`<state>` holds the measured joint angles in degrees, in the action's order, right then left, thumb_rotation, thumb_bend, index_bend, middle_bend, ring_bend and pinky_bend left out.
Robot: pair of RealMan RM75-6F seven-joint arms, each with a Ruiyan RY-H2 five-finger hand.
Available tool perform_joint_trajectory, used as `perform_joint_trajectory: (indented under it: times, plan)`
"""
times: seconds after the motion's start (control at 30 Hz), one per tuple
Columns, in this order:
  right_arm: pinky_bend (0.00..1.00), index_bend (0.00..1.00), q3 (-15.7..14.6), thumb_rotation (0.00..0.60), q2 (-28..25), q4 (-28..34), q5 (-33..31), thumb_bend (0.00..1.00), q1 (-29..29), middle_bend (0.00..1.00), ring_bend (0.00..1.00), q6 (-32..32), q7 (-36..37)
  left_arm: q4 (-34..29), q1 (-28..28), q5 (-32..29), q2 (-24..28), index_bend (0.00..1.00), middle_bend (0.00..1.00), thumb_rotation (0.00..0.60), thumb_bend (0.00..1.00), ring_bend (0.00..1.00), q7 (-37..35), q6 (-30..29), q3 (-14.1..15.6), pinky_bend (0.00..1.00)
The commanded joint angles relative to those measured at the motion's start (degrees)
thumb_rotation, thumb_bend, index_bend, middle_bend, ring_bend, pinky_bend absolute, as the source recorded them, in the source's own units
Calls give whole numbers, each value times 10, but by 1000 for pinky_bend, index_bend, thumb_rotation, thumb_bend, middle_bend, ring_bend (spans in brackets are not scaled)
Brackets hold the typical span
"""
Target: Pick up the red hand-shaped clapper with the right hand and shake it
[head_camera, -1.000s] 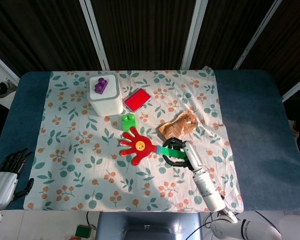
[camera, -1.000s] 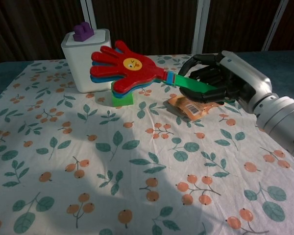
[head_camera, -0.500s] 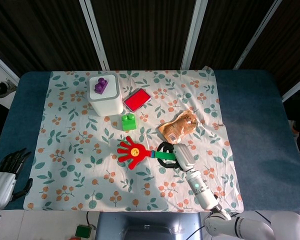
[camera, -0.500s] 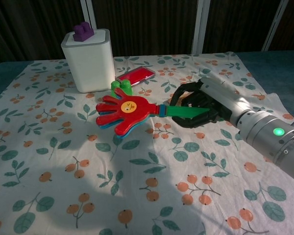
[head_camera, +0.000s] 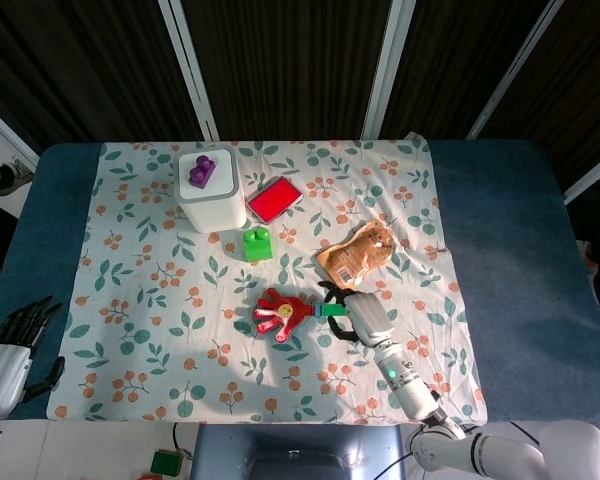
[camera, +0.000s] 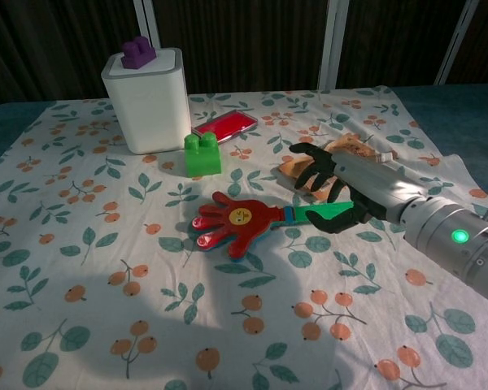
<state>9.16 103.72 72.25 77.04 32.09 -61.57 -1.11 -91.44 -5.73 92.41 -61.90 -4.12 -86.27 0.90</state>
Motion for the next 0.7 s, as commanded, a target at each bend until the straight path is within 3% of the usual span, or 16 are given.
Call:
perform_joint_trajectory:
  times: [0.03, 0.2, 0.4, 0.53, 0.7]
  plan:
    - [315, 22, -5, 600, -38, 49, -23, 381, -7, 211, 173, 0, -87, -1, 0, 0, 0, 53, 1, 600, 438, 0, 1, 1, 0, 123]
    - [179, 0, -19, 600, -109, 148, -43, 316, -22, 109, 65, -9, -178, -4, 0, -1, 1, 53, 16, 600, 439, 0, 4, 3, 2, 125]
    - [138, 0, -81, 600, -253, 272, 41, 292, -96, 10, 0, -129, -237, -3, 7, 6, 2, 54, 15, 600, 439, 0, 5, -15, 1, 122]
    - [73, 0, -121, 600, -328, 280, 102, 274, -175, 0, 0, -248, -212, -4, 8, 2, 2, 58, 15, 600, 438, 0, 12, -13, 1, 116]
    - [0, 0, -149, 600, -342, 241, 150, 217, -259, 0, 0, -369, -159, -7, 8, 1, -4, 59, 16, 600, 438, 0, 30, -11, 0, 105]
